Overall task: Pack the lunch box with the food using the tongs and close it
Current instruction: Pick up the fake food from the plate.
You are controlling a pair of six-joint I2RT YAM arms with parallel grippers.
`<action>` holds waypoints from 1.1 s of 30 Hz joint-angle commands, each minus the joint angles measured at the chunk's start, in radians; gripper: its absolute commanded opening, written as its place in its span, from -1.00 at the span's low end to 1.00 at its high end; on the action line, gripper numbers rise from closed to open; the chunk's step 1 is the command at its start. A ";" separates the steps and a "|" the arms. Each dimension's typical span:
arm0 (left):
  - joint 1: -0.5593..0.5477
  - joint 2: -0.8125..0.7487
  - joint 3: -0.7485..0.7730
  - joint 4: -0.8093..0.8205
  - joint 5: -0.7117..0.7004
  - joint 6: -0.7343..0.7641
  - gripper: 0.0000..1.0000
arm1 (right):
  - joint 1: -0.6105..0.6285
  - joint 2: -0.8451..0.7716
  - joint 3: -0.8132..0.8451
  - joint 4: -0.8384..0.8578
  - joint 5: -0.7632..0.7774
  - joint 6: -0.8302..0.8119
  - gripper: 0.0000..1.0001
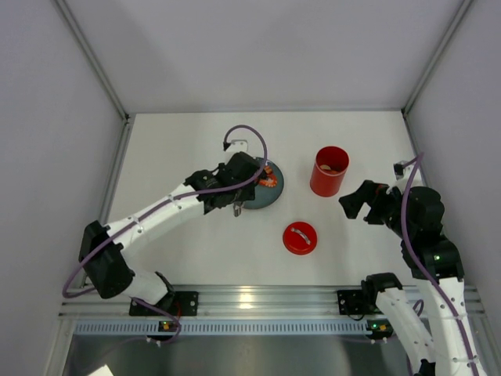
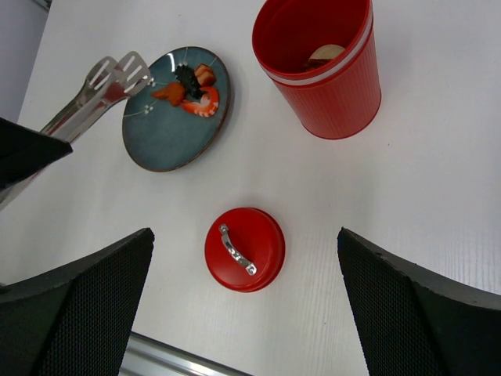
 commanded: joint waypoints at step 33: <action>-0.002 0.230 0.063 0.115 0.159 -0.023 0.06 | -0.010 -0.001 0.004 0.032 0.004 -0.013 0.99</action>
